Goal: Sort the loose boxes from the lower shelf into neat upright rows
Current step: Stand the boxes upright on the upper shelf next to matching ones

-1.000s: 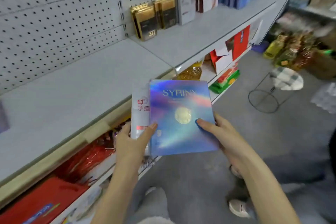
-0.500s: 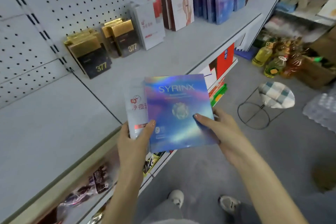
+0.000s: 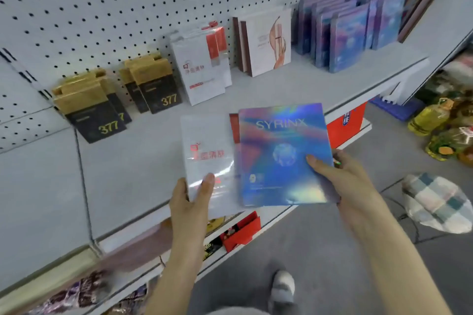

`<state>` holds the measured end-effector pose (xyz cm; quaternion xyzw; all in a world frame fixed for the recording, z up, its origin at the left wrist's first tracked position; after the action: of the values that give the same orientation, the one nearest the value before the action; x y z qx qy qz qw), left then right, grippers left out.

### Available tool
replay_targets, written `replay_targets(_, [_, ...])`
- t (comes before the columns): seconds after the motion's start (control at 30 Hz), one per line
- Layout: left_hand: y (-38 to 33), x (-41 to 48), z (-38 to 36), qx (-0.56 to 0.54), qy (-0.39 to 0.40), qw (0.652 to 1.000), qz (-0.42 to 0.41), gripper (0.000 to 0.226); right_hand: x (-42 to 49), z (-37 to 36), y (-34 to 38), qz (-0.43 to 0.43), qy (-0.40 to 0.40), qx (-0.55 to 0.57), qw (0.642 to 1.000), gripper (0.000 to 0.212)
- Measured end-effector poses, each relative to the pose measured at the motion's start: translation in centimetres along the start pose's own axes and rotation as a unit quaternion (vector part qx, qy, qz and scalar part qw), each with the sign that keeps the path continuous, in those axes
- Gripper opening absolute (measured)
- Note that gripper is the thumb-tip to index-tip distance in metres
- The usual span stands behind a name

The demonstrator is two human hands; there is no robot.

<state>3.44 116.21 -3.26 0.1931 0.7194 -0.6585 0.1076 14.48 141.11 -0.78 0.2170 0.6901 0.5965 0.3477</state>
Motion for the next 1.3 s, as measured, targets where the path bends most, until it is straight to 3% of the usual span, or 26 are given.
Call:
replay_targets(0.3, [1.1,1.9,-7.1,-0.034,-0.095,0.995,0.005,0.018,11.1,2.6,3.2,0.019,0.084,-0.020,0.996,0.024])
replay_targets(0.53, [0.4,8.4,-10.2,-0.058,-0.139,0.989,0.010,0.012,17.8,2.2,2.6,0.017,0.088,-0.008,0.996,0.020])
replay_targets(0.8, [-5.0,20.6,-11.0,-0.004,-0.151,0.984,-0.097,0.009,24.5,-4.4,4.5,0.041,0.114,0.013,0.993,0.025])
replay_targets(0.97, [-7.2,25.8,-12.0,0.129,-0.149,0.971,-0.137,0.026,27.6,-5.8,5.0,0.038,0.121,0.013,0.992,0.026])
replay_targets(1.03, [-7.6,26.7,-11.6,0.267,-0.210,0.930,-0.141,0.035,28.5,-5.9,4.9,0.029,0.121,0.018,0.992,0.023])
replay_targets(1.1, [-7.8,26.8,-11.4,0.333,-0.254,0.896,-0.147,0.043,29.2,-5.9,4.8,0.025,0.121,0.029,0.992,0.021])
replay_targets(1.3, [-7.5,26.6,-11.2,0.220,-0.305,0.916,-0.140,0.058,30.2,-5.5,5.0,0.026,0.119,0.050,0.991,0.019])
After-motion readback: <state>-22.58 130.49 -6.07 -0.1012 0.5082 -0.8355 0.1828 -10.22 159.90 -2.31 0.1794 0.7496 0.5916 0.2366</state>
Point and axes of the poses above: each hand's wrist, its own x-axis towards the middle knuckle, its own z-axis out of the back of the hand, y = z × x, the point moved 7 cm from there along x, towards the middle knuckle, and after that the axes turned 7 degrees about z, right-handed, at the moved point
